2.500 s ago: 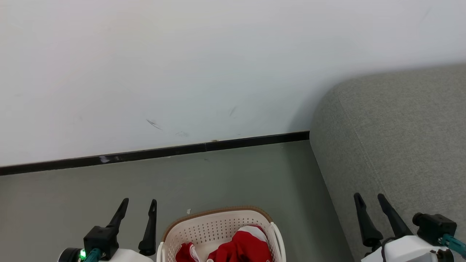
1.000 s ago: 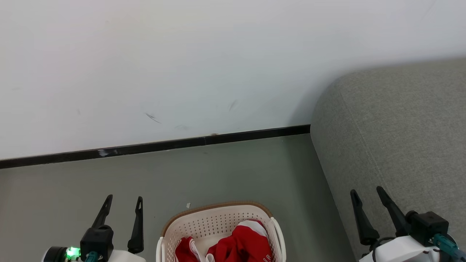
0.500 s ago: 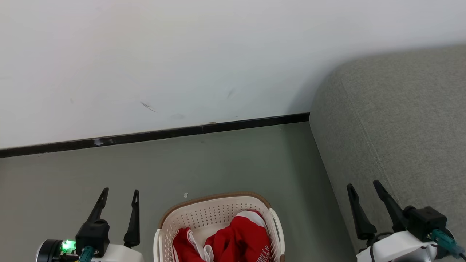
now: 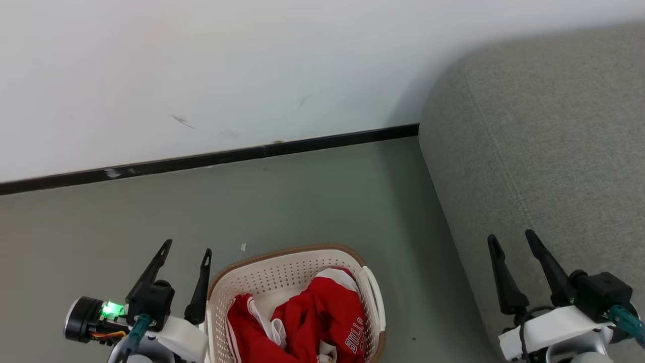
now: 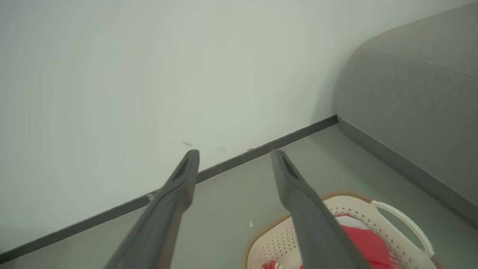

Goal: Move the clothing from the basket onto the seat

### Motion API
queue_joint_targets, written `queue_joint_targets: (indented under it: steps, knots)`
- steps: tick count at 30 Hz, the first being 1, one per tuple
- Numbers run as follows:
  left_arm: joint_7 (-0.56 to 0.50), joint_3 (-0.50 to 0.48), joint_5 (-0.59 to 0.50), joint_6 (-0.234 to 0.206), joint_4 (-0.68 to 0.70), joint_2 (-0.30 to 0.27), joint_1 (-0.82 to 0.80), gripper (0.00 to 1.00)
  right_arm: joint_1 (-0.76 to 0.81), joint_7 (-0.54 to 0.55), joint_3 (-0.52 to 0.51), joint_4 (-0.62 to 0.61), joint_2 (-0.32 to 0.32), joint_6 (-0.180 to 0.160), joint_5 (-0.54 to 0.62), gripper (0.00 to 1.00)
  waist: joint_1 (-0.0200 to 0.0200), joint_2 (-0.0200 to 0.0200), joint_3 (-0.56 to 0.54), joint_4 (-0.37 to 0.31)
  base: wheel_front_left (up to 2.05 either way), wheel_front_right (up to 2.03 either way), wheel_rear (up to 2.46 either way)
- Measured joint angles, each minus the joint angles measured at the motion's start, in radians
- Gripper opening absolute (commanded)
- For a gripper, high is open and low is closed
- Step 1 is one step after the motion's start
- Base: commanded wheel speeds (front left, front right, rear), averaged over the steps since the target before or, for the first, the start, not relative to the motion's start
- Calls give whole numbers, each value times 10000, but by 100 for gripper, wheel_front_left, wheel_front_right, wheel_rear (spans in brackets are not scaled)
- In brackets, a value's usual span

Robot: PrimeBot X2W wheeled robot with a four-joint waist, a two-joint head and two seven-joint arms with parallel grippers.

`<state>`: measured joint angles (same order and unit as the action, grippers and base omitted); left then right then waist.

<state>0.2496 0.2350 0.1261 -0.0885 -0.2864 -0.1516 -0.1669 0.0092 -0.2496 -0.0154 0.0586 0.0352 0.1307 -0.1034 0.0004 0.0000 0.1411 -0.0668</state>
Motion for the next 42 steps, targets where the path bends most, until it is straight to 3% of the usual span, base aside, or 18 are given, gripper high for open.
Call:
queue_joint_targets:
  steps: [19,42]
  knots:
    - [-286,1528,-1129,924,-2508,-121,-1146,100,-616,-13,-1103,-1152,-2,0,-127,100,-1,0,1860,-897,0,0,0]
    - [-190,2516,-1992,1267,-3883,-104,-1799,100,-2095,-13,-1175,-1519,-6,0,-732,100,-1,0,4077,-1967,0,0,0]
